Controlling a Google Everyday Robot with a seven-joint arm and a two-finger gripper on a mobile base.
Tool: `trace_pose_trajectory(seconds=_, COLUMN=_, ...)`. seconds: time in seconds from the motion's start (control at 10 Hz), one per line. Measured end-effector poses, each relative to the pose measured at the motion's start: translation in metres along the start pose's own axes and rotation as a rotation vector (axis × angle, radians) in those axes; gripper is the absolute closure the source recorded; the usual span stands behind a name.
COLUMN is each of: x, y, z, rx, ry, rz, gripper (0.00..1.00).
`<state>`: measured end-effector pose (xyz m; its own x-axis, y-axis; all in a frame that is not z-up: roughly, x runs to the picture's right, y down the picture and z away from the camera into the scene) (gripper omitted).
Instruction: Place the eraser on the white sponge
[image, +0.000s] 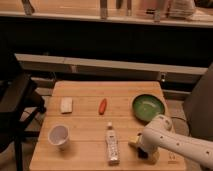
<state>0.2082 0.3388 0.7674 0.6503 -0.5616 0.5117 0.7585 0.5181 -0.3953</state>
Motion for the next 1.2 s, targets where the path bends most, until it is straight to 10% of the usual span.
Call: trace_pose_trajectory(seconds=1.2, x=-0.0027, y=0.0033, z=-0.0007, rx=0.000, ry=-0.010, rz=-0.003, gripper=0.20)
